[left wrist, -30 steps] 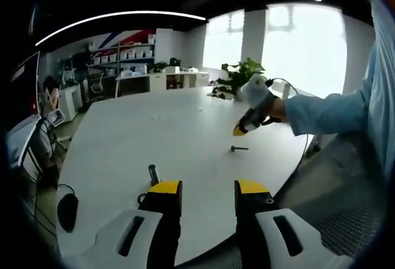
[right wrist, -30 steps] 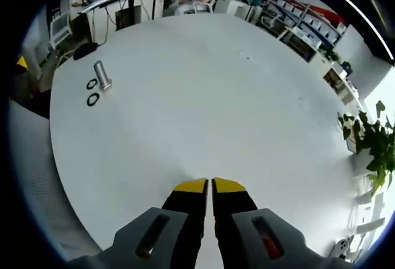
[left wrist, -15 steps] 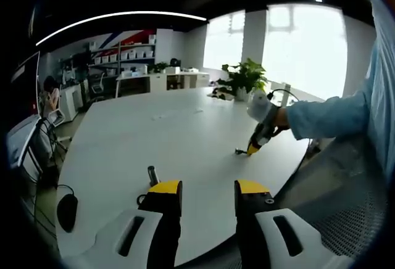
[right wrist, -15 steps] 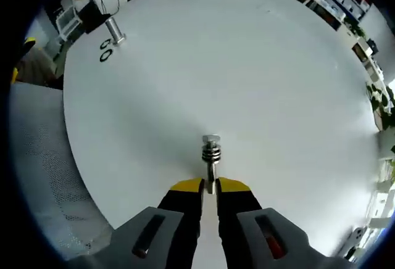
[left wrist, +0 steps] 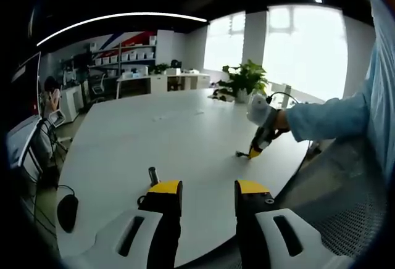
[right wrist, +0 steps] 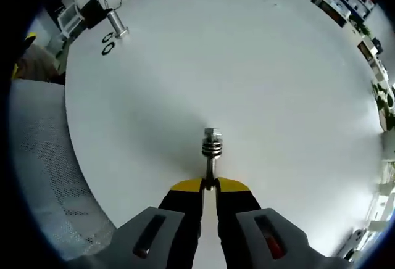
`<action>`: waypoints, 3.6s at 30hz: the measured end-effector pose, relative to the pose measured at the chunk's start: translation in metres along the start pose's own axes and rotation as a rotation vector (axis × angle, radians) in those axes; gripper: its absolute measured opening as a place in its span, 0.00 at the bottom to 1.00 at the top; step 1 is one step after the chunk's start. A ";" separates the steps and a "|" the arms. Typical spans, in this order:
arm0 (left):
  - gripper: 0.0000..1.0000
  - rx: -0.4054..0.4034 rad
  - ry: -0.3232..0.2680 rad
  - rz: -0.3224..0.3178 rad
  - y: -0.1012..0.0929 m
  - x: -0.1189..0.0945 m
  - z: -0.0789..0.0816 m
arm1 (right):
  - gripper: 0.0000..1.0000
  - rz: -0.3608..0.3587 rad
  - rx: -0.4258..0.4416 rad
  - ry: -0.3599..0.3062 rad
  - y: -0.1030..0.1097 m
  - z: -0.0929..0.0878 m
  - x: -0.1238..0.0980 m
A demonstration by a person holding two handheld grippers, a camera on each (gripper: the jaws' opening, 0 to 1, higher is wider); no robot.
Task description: Place the washer onto the threaded stud by aligning its center hole with the stud, sliding it down to the base, and recovering from edge contact or off-axis alignment until the washer reaches the visible bottom stop.
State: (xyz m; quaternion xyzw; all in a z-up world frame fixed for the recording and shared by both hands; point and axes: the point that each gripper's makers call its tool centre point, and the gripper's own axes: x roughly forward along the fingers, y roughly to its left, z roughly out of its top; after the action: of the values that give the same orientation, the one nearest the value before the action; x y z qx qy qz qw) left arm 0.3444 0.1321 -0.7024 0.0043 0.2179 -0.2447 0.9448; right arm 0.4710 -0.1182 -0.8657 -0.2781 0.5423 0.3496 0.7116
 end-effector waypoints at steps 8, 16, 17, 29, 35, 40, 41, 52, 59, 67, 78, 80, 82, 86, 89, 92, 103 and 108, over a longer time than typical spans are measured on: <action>0.32 0.002 0.000 0.002 0.000 0.000 0.000 | 0.08 0.003 -0.005 -0.029 0.001 0.008 -0.009; 0.32 0.002 0.002 0.001 0.001 0.000 0.000 | 0.02 0.002 -0.014 -0.100 0.000 0.026 -0.024; 0.32 0.003 0.003 0.001 0.000 0.000 -0.001 | 0.02 0.005 0.011 -0.108 0.001 0.027 -0.026; 0.32 0.005 0.010 -0.003 0.000 0.000 -0.001 | 0.04 0.044 -0.025 -0.067 0.006 0.020 -0.008; 0.32 0.004 0.006 -0.004 0.000 0.000 -0.001 | 0.09 0.027 -0.011 -0.052 0.003 0.015 0.003; 0.32 0.003 0.004 -0.006 -0.001 0.001 0.000 | 0.09 0.027 -0.005 -0.050 -0.001 0.013 0.013; 0.32 0.004 0.003 -0.006 -0.001 0.000 0.000 | 0.09 0.023 -0.012 -0.046 -0.002 0.012 0.014; 0.32 0.005 0.006 -0.006 -0.001 0.001 -0.001 | 0.08 0.021 -0.028 -0.061 -0.005 0.018 0.009; 0.32 0.005 0.008 -0.005 -0.001 0.001 -0.001 | 0.08 0.023 -0.023 -0.099 -0.006 0.029 -0.003; 0.32 0.007 0.013 -0.005 -0.001 0.001 -0.002 | 0.08 0.002 -0.046 -0.126 -0.005 0.037 -0.019; 0.32 0.006 0.010 -0.008 -0.001 0.001 -0.001 | 0.08 -0.039 -0.061 -0.123 -0.010 0.039 -0.025; 0.32 0.006 0.011 -0.009 -0.001 0.001 -0.001 | 0.08 -0.034 -0.055 -0.124 -0.010 0.039 -0.026; 0.32 0.006 0.012 -0.010 -0.001 0.001 -0.001 | 0.08 -0.034 -0.054 -0.122 -0.010 0.039 -0.026; 0.32 0.007 0.013 -0.012 -0.002 0.001 -0.002 | 0.09 -0.030 -0.077 -0.119 -0.011 0.038 -0.026; 0.32 0.006 0.011 -0.011 -0.001 0.001 -0.001 | 0.17 -0.036 -0.077 -0.136 -0.012 0.039 -0.031; 0.32 0.006 0.011 -0.010 -0.001 0.001 -0.001 | 0.18 -0.004 -0.023 -0.211 -0.011 0.051 -0.038; 0.32 0.005 0.006 -0.008 -0.001 0.001 0.000 | 0.26 -0.098 0.118 -0.534 -0.044 0.090 -0.081; 0.32 -0.002 -0.002 -0.004 0.000 0.001 0.001 | 0.27 -0.090 0.186 -0.605 -0.039 0.097 -0.089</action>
State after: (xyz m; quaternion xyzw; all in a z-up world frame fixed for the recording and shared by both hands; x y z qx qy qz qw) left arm 0.3451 0.1317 -0.7019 0.0025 0.2174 -0.2463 0.9445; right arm 0.5429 -0.0842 -0.7540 -0.1190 0.3230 0.3338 0.8776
